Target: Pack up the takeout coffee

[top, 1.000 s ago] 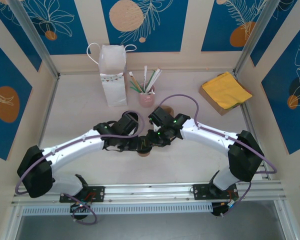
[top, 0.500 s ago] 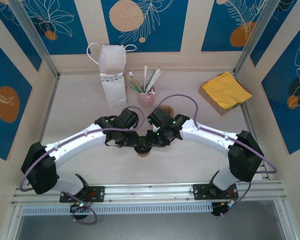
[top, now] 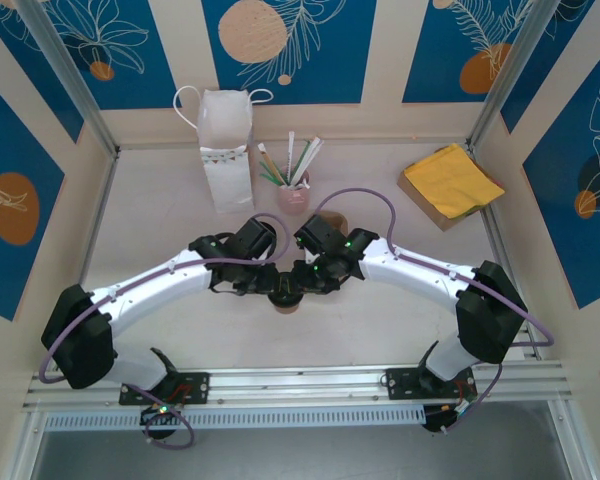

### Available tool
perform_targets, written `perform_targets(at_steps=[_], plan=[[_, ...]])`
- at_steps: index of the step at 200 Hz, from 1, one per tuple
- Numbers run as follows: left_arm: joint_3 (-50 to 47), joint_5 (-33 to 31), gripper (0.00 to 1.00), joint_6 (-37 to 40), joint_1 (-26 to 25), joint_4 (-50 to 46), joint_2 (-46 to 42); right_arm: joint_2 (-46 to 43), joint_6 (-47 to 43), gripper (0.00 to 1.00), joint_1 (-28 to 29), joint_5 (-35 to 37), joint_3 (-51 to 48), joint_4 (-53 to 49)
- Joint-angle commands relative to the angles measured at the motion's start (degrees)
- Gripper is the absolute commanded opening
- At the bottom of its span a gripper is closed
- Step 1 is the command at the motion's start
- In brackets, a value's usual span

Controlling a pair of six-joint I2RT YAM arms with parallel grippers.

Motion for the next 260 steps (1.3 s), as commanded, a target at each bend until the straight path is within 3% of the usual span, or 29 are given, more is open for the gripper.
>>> perform_targets(at_steps=[1,23,101,185,234,260], plan=[[-1.7,-1.6,0.22,-0.1,0.3,-2.6,1.5,2.0,-1.2,0.29,0.9,2.0,-0.3,-8.2],[-0.5,-2.1,0.24,0.0,0.3,-3.4,1.6,1.3,-1.3,0.29,0.8,2.2,1.4,-8.8],[-0.3,-0.9,0.24,-0.1,0.3,-2.6,2.9,-1.4,0.7,0.45,0.7,1.4,3.7,-8.9],[-0.6,-0.6,0.24,-0.1,0.3,-2.2,3.2,-0.3,1.2,0.46,1.9,-2.3,3.1,-6.9],[-1.0,-0.4,0.24,0.0,0.3,-1.9,3.5,1.8,0.9,0.34,1.6,-2.8,1.2,-6.7],[-1.2,-0.2,0.24,0.0,0.3,-1.8,3.7,2.6,1.1,0.33,1.5,-2.8,-0.2,-6.3]])
